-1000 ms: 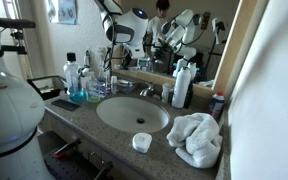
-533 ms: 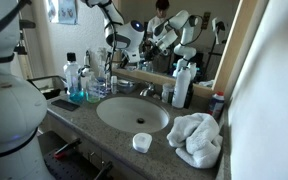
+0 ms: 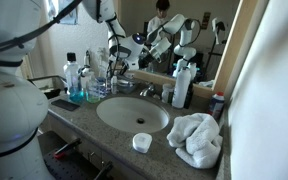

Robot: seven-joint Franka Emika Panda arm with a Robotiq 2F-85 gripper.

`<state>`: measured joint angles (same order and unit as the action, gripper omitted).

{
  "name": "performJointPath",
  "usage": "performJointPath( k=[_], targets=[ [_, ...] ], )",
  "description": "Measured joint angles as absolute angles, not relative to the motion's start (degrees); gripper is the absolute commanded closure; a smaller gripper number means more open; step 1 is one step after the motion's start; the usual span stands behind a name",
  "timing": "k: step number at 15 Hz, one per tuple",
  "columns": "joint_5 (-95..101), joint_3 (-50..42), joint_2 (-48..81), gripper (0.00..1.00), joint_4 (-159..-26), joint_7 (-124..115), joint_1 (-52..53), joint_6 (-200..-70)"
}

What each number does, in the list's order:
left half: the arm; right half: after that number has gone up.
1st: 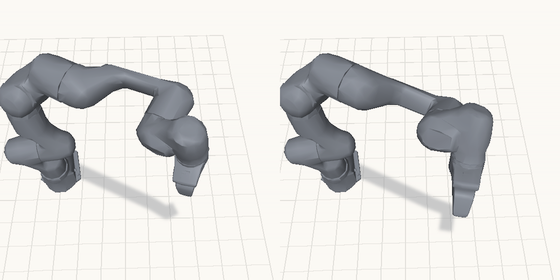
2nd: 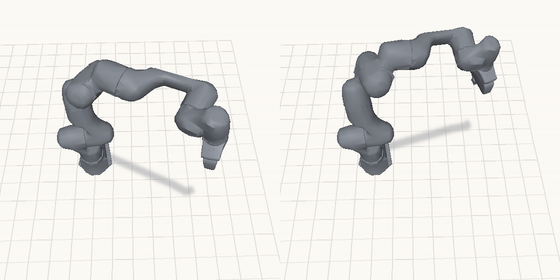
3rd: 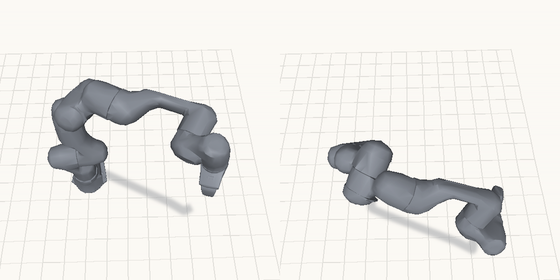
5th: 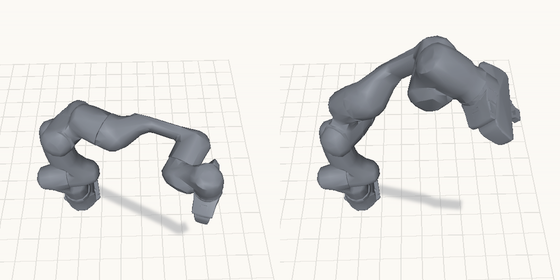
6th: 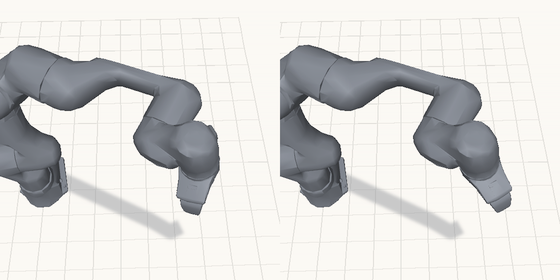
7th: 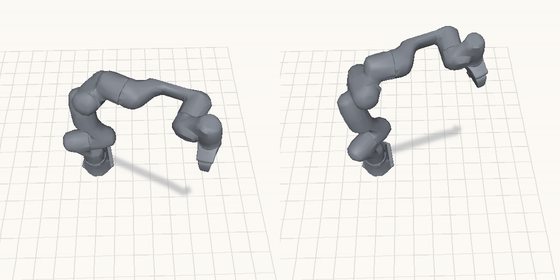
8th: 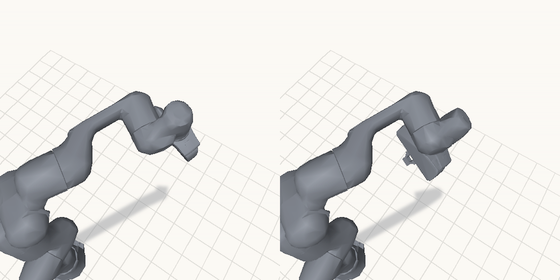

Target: Pick up the toothpaste from the right side of the counter and put it on the left side of the counter

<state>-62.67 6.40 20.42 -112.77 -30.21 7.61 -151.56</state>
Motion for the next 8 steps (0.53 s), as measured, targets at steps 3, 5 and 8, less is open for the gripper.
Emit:
performJointPath(
  k=[3,5,8],
  targets=[
    [-62.7,6.56,22.31,0.37,-111.39,-30.49,8.63,-151.6],
    [-62.7,6.56,22.81,0.22,-111.12,-30.6,8.93,-151.82],
    [-62.7,6.33,23.07,0.01,-110.92,-30.6,8.95,-152.93]
  ],
)
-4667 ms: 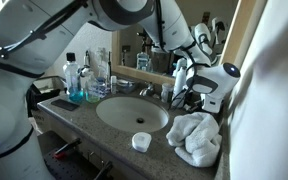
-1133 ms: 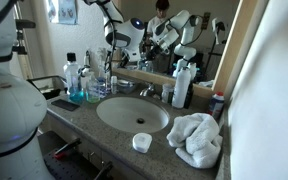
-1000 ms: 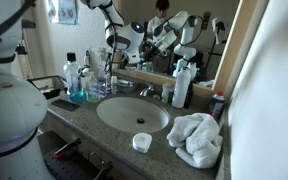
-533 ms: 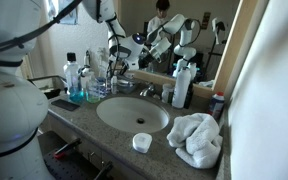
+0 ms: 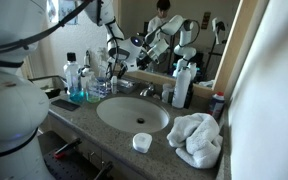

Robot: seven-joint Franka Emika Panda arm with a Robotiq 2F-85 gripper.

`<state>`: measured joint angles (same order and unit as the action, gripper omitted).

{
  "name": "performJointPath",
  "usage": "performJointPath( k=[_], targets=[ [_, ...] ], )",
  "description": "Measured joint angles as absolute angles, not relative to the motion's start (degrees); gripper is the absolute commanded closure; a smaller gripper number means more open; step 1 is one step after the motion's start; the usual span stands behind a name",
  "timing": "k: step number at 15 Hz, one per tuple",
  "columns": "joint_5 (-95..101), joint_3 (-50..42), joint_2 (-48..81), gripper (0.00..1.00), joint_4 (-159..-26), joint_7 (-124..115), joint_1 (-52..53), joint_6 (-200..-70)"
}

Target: Pick up the toothpaste from the right side of the counter and put it on the left side of the counter

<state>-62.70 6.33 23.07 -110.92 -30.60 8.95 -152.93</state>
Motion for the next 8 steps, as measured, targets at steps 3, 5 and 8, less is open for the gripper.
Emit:
performJointPath(
  k=[3,5,8],
  targets=[
    [-62.71,5.72,22.93,0.0,-110.6,-30.6,8.49,-153.77],
    [-62.71,4.91,22.42,0.0,-110.45,-30.6,7.9,-153.78],
    [-62.7,3.78,21.11,0.0,-110.45,-30.59,6.46,-153.71]
  ],
)
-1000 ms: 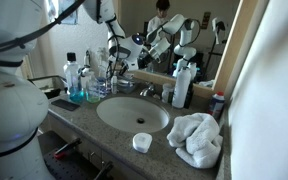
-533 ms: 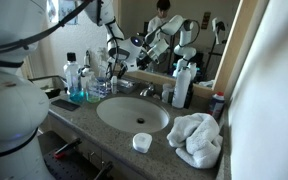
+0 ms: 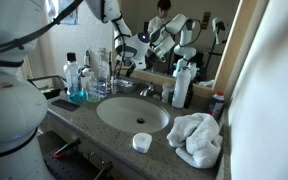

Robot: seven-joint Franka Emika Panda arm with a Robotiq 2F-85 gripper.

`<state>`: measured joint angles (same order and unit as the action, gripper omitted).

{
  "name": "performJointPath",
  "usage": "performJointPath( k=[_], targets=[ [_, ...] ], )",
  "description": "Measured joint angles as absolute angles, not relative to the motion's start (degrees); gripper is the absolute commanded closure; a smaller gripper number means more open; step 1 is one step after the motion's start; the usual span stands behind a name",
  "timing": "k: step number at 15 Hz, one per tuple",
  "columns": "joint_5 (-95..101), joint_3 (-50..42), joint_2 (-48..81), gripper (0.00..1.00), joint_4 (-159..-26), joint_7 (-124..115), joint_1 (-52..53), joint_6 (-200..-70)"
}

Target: Pick up the toothpaste from the right side of the counter and put it on the left side of the counter

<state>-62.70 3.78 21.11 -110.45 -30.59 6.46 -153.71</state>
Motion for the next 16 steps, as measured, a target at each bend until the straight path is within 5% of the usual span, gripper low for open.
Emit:
performJointPath(
  k=[16],
  targets=[
    [-16.78,-3.34,-8.7,0.0,-134.0,-34.86,1.9,-146.77]
  ],
)
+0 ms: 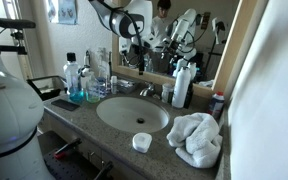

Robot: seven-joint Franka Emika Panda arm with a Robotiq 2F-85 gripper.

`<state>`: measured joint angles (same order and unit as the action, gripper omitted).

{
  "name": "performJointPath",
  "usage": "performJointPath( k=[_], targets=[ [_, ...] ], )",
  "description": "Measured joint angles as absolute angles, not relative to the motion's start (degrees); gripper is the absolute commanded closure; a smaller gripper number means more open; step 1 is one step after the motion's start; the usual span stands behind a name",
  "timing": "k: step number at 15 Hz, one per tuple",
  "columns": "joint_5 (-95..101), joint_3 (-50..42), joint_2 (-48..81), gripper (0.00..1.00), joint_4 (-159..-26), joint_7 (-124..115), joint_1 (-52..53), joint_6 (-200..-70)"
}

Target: Pick up the toothpaste from the right side of the counter and put it on the left side of the counter

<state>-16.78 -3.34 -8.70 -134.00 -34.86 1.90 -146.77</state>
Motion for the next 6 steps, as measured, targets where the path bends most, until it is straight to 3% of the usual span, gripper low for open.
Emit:
performJointPath(
  k=[6],
  targets=[
    [-9.62,-2.45,-20.94,0.0,-139.92,-27.21,-1.82,-146.71]
  ],
)
